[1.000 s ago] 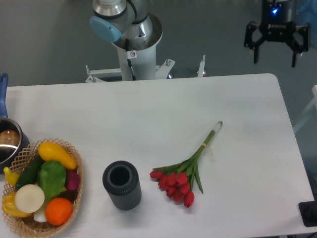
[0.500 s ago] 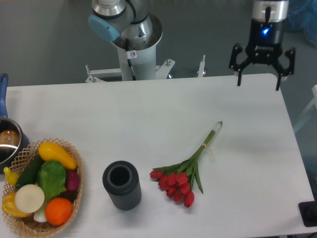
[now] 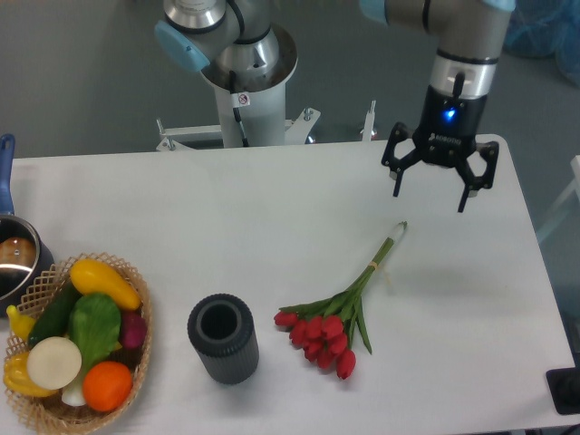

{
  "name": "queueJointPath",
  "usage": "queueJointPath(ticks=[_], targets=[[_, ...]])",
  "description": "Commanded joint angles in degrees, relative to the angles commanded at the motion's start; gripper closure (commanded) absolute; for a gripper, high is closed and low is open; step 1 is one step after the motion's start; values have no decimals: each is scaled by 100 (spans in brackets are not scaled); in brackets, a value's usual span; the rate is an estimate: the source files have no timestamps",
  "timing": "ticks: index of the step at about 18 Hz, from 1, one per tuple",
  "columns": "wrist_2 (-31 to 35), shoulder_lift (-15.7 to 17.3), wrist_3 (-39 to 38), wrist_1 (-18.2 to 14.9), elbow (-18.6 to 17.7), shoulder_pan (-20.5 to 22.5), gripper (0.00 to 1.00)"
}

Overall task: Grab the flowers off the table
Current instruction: 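Move the open gripper down toward the red tulip bunch's stems, then lower the gripper over the tied stems and close on them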

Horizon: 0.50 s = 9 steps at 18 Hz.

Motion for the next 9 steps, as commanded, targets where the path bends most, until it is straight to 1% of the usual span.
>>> queueJointPath(ticks=[3,4,9], targets=[[721,-228,-26,0,0,-377,0],[766,-333,-26,9,0,-474,0],[723,-808,-35,0,70,-625,0]])
